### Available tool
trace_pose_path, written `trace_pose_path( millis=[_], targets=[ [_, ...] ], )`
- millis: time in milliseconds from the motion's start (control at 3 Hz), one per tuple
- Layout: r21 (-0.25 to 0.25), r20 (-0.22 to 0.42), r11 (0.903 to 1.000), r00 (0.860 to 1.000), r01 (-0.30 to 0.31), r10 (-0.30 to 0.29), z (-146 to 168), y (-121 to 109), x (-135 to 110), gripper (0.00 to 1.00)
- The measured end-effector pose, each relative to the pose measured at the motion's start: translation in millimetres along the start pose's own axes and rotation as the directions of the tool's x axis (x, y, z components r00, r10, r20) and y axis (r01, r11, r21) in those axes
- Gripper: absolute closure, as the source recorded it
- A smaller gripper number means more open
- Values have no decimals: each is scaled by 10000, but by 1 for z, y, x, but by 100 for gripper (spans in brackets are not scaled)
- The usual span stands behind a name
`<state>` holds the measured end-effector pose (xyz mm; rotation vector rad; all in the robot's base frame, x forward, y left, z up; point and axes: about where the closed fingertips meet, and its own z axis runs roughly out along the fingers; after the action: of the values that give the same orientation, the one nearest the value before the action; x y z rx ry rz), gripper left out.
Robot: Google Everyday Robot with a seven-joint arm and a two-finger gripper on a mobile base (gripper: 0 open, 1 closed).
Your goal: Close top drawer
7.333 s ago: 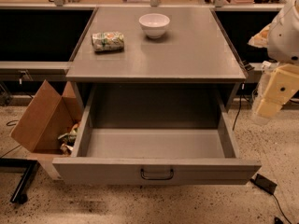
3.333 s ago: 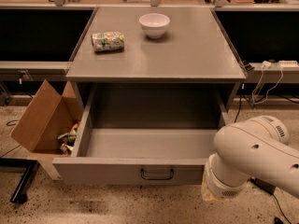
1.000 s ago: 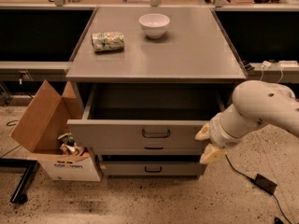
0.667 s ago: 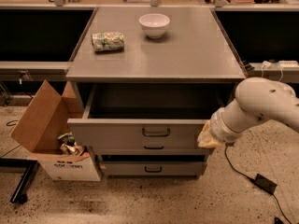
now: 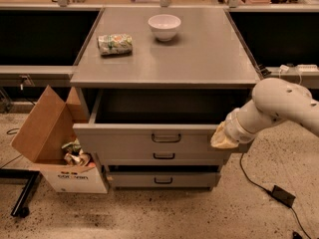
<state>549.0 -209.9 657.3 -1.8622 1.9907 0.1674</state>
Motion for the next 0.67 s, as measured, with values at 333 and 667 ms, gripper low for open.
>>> trace_pose_path(
  millis=[333,667],
  targets=[
    [82,124,9999,9999,-85,84,3,-11,1,66],
    [108,284,9999,9995,-102,99,4,-15,0,43]
  ],
)
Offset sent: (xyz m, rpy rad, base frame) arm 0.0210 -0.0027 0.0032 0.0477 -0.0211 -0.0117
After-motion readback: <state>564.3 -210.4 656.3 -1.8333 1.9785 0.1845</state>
